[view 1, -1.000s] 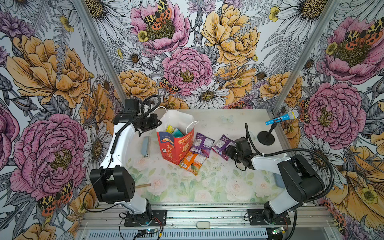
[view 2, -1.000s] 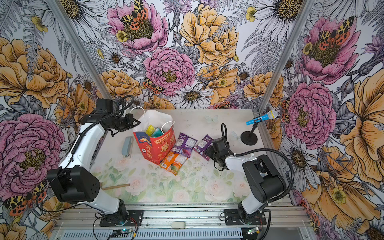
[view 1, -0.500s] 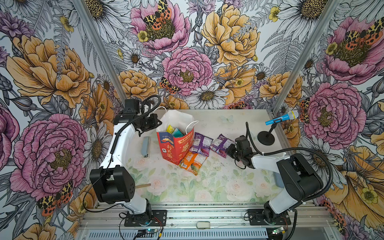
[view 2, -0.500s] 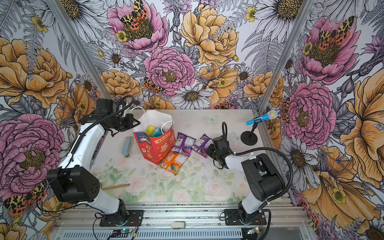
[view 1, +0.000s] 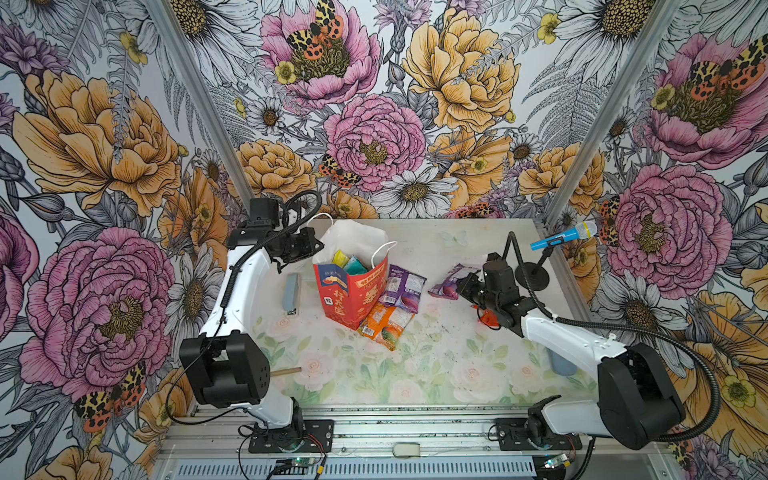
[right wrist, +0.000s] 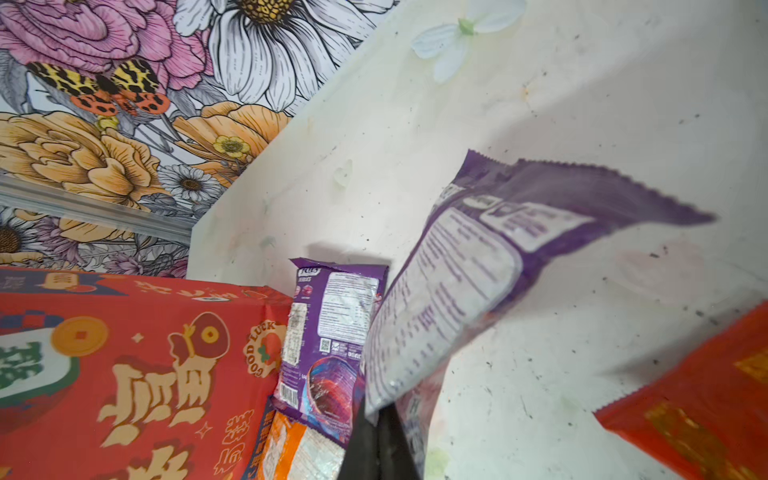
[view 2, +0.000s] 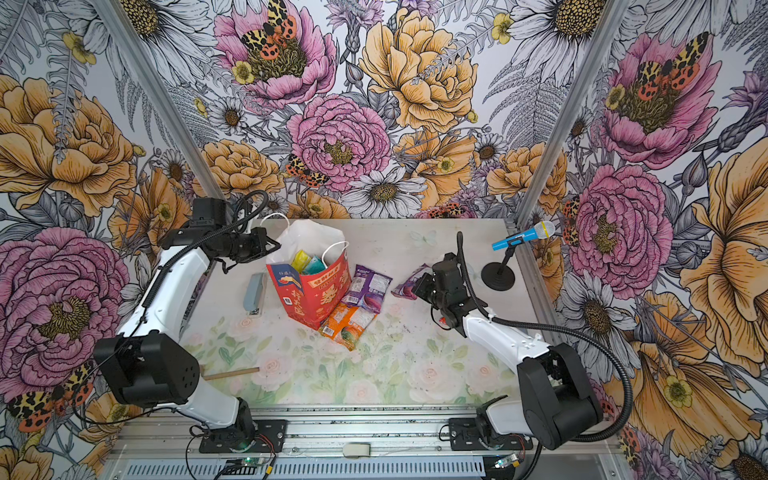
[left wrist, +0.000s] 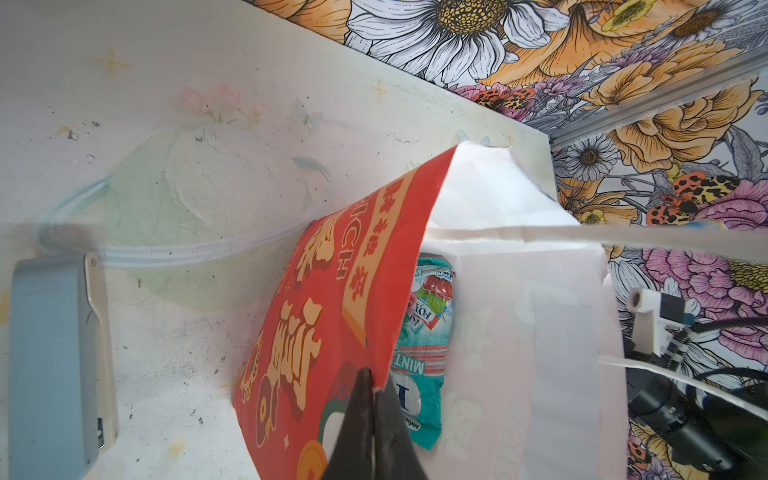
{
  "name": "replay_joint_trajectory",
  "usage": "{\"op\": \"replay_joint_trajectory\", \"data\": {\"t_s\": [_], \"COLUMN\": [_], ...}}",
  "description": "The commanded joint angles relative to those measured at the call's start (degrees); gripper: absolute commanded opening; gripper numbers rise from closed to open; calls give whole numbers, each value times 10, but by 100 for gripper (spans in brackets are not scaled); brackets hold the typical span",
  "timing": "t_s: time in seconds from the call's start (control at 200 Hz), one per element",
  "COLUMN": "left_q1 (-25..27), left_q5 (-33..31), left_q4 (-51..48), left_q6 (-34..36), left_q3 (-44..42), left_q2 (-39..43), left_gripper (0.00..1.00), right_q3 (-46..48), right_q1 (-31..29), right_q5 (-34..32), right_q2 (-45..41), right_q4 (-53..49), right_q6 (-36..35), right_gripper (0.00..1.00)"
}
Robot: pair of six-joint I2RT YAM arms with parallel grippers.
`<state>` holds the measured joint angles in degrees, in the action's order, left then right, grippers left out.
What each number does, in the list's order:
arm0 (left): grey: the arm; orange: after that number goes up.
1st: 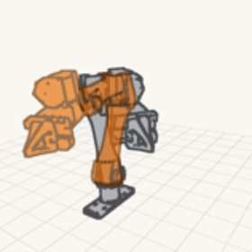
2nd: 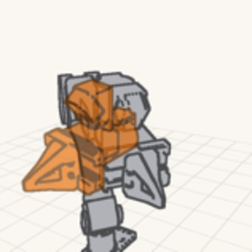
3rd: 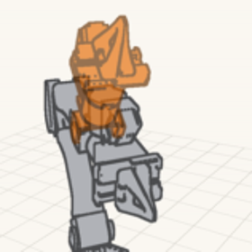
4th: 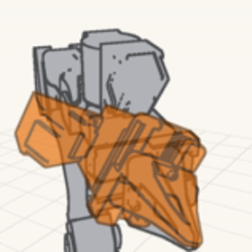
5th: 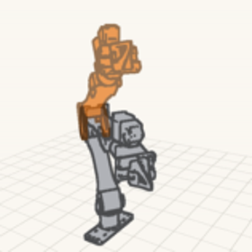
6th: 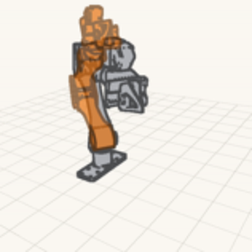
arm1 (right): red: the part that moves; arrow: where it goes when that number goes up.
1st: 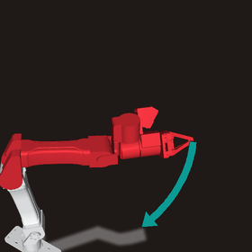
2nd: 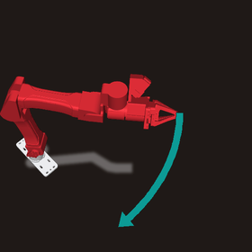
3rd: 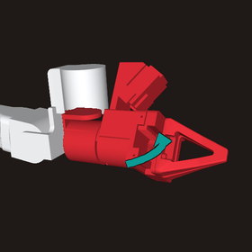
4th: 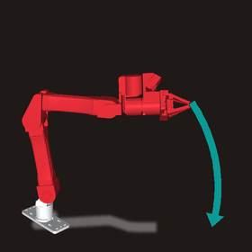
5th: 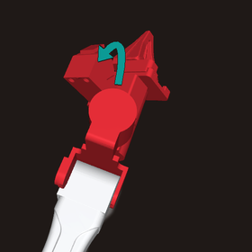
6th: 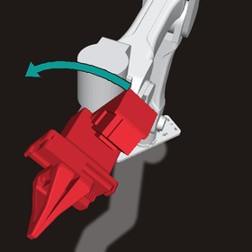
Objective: Place the snacks into the paper bag
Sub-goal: 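Carry the purple bag with the right gripper above the paper bag opening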
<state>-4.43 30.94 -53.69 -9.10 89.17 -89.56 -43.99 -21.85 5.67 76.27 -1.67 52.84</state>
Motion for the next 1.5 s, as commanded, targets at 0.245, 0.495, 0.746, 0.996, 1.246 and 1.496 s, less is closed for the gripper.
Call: {"op": "replay_joint_trajectory", "data": {"t_s": [0.245,0.495,0.746,0.996,1.246,1.496], "left_q1": [-2,0,1,1,1,1], "left_q5": [-1,0,-2,-1,0,0], "left_q4": [4,4,4,4,4,4], "left_q6": [-6,-7,-7,-7,-6,-6], "left_q3": [-7,-7,-7,-7,-7,-7], "left_q2": [10,8,9,10,6,6], "left_gripper": [0,0,0,0,0,0], "right_q3": [-93,-197,-349,-492,-603,-666], "right_q1": [-24,-43,-69,-87,-116,-157], "right_q5": [-18,-21,-8,10,37,58], "right_q2": [-59,-29,57,141,214,260], "right_q4": [-54,-66,-66,-67,-83,-111], "right_q6": [-42,-76,-110,-132,-147,-166], "right_gripper": [0,0,0,0,0,0]}}
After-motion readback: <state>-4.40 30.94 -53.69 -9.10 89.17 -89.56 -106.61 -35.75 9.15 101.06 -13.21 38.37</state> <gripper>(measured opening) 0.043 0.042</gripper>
